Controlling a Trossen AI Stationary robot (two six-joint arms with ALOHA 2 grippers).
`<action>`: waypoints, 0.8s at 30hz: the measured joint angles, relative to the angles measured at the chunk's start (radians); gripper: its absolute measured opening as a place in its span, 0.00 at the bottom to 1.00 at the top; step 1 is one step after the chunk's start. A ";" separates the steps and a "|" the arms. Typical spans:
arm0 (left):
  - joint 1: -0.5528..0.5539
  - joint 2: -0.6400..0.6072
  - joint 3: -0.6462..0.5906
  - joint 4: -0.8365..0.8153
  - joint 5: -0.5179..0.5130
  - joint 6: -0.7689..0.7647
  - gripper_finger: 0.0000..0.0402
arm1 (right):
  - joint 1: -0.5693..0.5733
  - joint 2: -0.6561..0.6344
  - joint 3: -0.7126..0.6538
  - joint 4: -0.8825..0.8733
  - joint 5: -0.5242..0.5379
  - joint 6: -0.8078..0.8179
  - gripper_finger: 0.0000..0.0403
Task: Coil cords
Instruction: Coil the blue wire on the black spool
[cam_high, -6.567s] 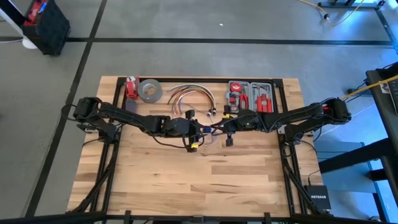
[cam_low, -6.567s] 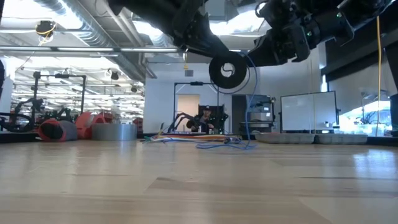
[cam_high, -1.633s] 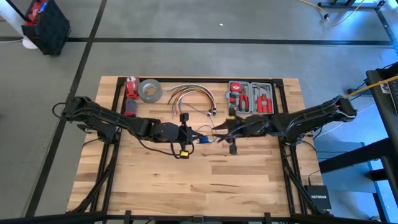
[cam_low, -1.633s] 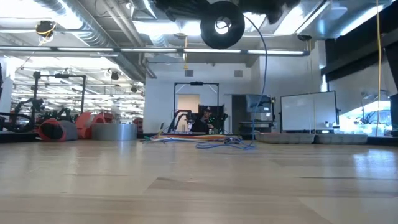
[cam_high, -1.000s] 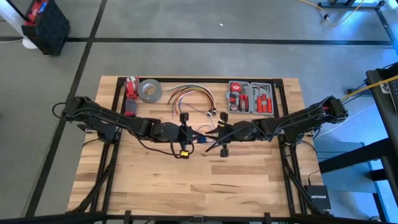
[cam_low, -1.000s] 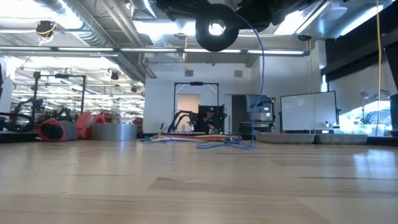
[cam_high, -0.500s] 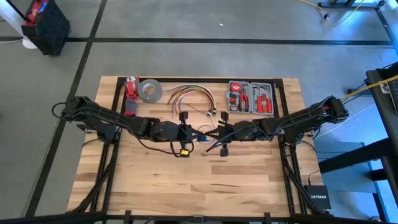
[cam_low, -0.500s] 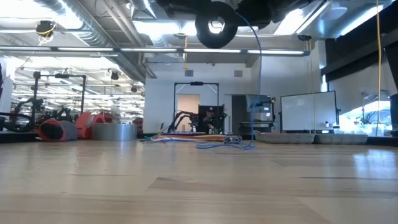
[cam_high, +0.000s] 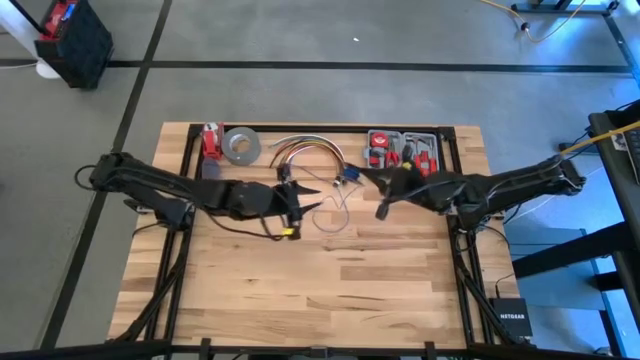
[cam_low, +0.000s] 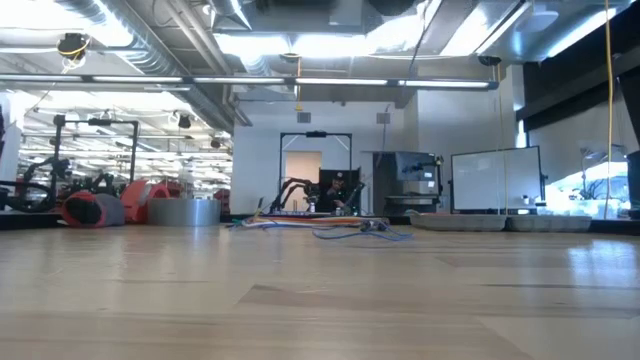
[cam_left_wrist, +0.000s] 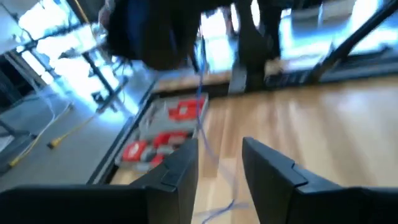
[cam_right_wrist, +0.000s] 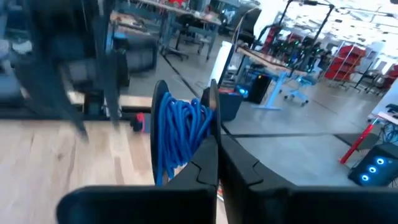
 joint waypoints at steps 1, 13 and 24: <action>0.007 0.024 -0.011 0.012 0.000 0.005 0.29 | -0.006 -0.007 -0.002 0.003 -0.001 0.001 0.01; 0.156 0.258 -0.032 0.159 0.288 -0.138 0.27 | -0.057 -0.004 -0.213 0.331 -0.025 -0.061 0.01; 0.236 0.403 -0.029 0.374 0.363 -0.246 0.27 | -0.056 -0.003 -0.217 0.323 -0.038 -0.074 0.01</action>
